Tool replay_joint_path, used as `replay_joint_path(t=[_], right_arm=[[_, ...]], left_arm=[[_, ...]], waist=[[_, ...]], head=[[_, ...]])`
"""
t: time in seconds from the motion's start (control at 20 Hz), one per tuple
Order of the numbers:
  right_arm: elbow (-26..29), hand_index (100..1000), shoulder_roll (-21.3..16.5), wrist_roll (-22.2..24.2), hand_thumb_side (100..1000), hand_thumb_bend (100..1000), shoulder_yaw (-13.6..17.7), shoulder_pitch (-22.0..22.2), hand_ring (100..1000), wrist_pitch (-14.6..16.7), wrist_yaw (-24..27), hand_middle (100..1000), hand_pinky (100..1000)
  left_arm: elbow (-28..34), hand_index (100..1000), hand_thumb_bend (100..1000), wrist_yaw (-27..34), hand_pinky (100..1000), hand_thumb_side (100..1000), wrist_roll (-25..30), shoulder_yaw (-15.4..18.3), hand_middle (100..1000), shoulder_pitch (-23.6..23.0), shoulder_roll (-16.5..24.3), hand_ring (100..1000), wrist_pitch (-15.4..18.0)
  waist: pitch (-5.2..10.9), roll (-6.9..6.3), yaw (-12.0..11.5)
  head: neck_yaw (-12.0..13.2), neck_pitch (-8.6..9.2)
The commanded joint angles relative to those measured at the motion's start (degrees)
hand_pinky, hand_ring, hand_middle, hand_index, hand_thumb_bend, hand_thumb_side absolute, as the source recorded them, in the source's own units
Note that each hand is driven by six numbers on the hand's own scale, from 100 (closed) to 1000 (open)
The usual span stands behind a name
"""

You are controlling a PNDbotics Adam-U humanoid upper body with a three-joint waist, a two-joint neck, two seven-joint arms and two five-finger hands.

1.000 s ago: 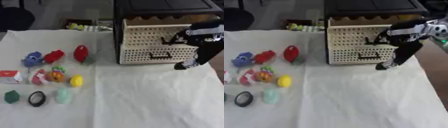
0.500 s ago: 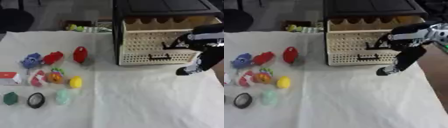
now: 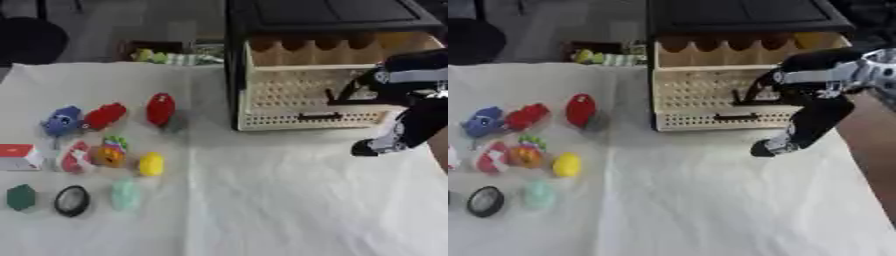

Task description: Pick up objects from table and place into drawer.

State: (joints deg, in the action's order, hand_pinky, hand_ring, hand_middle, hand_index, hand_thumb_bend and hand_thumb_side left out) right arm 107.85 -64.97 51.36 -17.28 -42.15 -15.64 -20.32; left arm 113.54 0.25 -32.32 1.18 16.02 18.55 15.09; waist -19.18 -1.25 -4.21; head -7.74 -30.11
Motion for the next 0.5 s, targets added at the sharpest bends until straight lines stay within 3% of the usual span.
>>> replay_joint_path(t=[0.05,0.5], right_arm=[[1.0,889,-1.67,0.61,526,496,0.44,-0.39,183,-0.73,0.27,151,100],[3.62,886,-3.11,0.61,527,489,0.92,2.5,183,-1.58,1.26,152,100]], left_arm=[[1.05,823,100,-0.04,357,947,0.17,0.1,646,0.58,0.71,572,0.06],[1.05,822,100,0.01,358,946,0.17,0.11,647,0.69,0.7,574,0.04]], waist=[[1.0,0.11,0.1],[1.02,0.16,0.16]], head=[[0.04,0.64],[0.07,0.79]])
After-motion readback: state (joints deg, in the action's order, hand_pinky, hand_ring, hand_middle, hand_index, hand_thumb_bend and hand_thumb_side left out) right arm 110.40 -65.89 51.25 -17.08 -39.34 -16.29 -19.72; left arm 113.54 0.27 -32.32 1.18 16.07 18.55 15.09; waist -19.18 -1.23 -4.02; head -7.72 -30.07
